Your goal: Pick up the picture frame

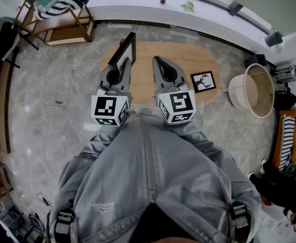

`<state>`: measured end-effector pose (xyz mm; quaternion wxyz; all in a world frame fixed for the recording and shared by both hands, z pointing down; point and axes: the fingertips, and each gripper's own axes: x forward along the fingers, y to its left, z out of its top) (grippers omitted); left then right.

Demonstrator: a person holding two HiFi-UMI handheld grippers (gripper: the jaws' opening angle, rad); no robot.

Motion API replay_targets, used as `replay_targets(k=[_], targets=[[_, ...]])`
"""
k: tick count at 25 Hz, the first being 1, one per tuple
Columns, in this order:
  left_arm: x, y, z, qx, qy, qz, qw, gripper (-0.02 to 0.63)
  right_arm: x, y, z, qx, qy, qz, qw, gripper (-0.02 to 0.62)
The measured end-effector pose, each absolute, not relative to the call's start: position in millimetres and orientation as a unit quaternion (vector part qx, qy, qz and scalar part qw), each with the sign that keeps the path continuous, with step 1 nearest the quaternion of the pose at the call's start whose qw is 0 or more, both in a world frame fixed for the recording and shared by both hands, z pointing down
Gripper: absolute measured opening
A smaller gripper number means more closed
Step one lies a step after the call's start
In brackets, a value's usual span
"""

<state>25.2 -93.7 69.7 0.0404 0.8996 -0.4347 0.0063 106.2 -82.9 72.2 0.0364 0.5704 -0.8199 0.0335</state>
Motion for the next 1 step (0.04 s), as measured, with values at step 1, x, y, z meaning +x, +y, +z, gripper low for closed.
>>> replay_targets(k=[1], targets=[[26.4, -93.9, 69.6, 0.900, -0.434, 0.007, 0.041, 0.026, 107.6, -83.3, 72.1, 0.570, -0.820, 0.034, 0.037, 0.031]])
